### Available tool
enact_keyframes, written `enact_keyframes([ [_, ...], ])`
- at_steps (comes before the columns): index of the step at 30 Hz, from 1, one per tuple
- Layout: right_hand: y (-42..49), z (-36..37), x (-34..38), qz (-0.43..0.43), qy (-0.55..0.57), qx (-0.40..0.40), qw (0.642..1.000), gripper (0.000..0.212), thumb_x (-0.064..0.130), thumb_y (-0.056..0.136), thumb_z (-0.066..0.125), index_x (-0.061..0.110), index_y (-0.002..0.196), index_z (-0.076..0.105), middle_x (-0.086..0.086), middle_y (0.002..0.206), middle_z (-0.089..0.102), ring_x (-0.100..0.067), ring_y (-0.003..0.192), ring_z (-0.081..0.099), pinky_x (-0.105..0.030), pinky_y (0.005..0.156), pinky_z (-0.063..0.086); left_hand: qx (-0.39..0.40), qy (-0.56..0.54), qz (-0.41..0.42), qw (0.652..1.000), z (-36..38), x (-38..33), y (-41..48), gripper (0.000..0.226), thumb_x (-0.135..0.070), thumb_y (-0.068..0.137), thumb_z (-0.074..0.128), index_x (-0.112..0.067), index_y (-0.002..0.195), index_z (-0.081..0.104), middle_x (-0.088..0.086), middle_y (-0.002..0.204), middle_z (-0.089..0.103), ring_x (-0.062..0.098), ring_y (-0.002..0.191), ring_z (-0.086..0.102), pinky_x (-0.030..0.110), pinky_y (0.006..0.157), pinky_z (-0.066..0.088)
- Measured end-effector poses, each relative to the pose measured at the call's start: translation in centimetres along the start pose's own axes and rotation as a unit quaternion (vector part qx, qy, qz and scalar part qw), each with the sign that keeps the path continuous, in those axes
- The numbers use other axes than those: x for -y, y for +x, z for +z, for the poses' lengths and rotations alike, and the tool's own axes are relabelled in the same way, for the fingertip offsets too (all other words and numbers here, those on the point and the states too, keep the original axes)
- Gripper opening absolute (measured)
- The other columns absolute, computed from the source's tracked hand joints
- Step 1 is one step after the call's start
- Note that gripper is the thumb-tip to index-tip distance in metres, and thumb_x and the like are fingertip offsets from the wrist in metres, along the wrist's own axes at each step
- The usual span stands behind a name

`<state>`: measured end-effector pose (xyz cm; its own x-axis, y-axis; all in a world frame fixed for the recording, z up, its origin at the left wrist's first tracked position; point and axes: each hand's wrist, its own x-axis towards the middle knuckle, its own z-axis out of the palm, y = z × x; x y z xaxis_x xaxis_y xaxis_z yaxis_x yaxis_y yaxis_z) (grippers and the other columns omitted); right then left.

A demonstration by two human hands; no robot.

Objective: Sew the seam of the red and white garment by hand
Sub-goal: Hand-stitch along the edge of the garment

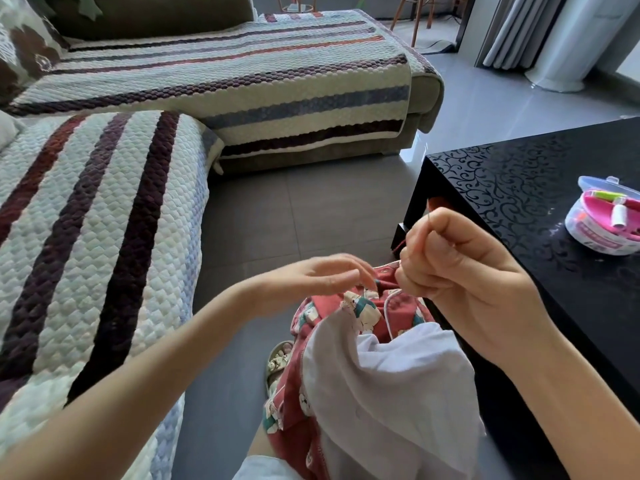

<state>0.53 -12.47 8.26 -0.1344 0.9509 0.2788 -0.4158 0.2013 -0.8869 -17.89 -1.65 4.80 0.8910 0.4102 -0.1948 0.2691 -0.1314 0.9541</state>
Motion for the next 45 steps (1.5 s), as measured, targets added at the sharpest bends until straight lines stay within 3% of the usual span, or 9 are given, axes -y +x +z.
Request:
enact_keyframes([
  [5,0.4,-1.1,1.0,0.003,0.043,0.011,0.999,0.016,0.022,0.087,0.065,0.006,0.085,0.060,0.004,0.060,0.038,-0.010,0.053,0.028,-0.021,0.053,0.032,0.081,0.075,-0.049,0.993,0.2,0.7,0.6,0.035,-0.037,0.075,0.067,-0.014,0.101,0.069,0.001,0.107,0.066,0.013,0.105,0.059,0.028,0.094,0.043],
  [10,1.4,-3.7,1.2,0.013,0.073,-0.031,0.997,0.009,0.017,0.085,0.059,0.008,0.084,0.062,0.000,0.054,0.044,-0.012,0.048,0.040,-0.022,0.052,0.040,-0.006,-0.057,-0.040,0.998,-0.2,1.4,-0.2,0.027,0.001,0.078,0.072,-0.024,0.067,0.071,-0.014,0.062,0.057,0.000,0.061,0.052,0.012,0.062,0.041],
  [13,2.0,-6.4,0.5,0.038,0.029,-0.146,0.988,0.013,0.018,0.082,0.057,0.012,0.077,0.067,-0.004,0.059,0.061,-0.017,0.053,0.057,-0.027,0.056,0.052,-0.102,-0.055,-0.033,0.993,0.0,1.5,-1.1,0.015,-0.011,0.073,0.079,-0.016,0.062,0.072,-0.010,0.056,0.051,0.002,0.055,0.046,0.014,0.053,0.036],
  [20,2.8,-10.1,-3.9,0.138,0.010,-0.338,0.931,0.022,0.011,0.100,0.041,0.010,0.084,0.056,-0.009,0.071,0.073,-0.022,0.072,0.073,-0.032,0.066,0.059,-0.108,-0.207,-0.087,0.968,2.4,1.6,-4.0,0.012,-0.012,0.069,0.070,-0.015,0.058,0.071,-0.004,0.053,0.059,0.002,0.046,0.052,0.013,0.045,0.041],
  [25,3.7,-15.1,-5.8,0.161,0.207,-0.473,0.841,0.024,0.011,0.102,0.038,0.008,0.084,0.053,-0.009,0.068,0.071,-0.017,0.058,0.071,-0.029,0.050,0.057,-0.142,-0.236,-0.078,0.958,3.0,1.6,-6.4,0.012,-0.023,0.057,0.079,-0.015,0.055,0.069,-0.006,0.052,0.055,0.002,0.046,0.048,0.012,0.046,0.039],
  [30,4.3,-18.2,-8.4,0.221,0.124,-0.581,0.773,0.030,0.001,0.102,0.028,0.005,0.078,0.046,-0.007,0.076,0.051,-0.014,0.056,0.054,-0.021,0.034,0.047,-0.128,-0.230,-0.058,0.963,3.1,0.8,-7.5,0.013,-0.017,0.060,0.082,-0.015,0.056,0.071,-0.007,0.053,0.058,0.001,0.048,0.052,0.012,0.049,0.042],
  [36,4.0,-5.4,-5.7,0.218,-0.168,-0.152,0.949,0.016,0.018,0.089,0.052,0.010,0.090,0.066,0.010,0.053,0.034,-0.002,0.042,0.028,-0.013,0.039,0.020,-0.124,-0.198,-0.043,0.971,3.4,-0.8,-7.3,0.016,-0.009,0.065,0.076,-0.019,0.054,0.071,-0.011,0.053,0.057,-0.002,0.050,0.051,0.009,0.050,0.040],
  [40,1.4,0.4,-3.4,0.258,-0.224,0.130,0.931,0.024,0.022,0.083,0.056,0.012,0.098,0.072,0.014,0.069,0.064,0.004,0.063,0.057,-0.009,0.057,0.040,-0.112,-0.184,-0.029,0.976,3.4,-1.5,-7.2,0.025,-0.004,0.069,0.070,-0.022,0.052,0.069,-0.014,0.052,0.053,-0.003,0.049,0.047,0.007,0.051,0.037],
  [45,0.7,0.2,-3.8,0.314,-0.232,0.171,0.905,0.025,0.025,0.086,0.060,0.013,0.104,0.072,0.010,0.082,0.068,0.000,0.079,0.059,-0.013,0.069,0.041,-0.098,-0.172,-0.020,0.980,3.3,-1.8,-7.3,0.024,-0.005,0.069,0.073,-0.023,0.054,0.070,-0.013,0.052,0.052,-0.003,0.050,0.045,0.007,0.052,0.035],
])
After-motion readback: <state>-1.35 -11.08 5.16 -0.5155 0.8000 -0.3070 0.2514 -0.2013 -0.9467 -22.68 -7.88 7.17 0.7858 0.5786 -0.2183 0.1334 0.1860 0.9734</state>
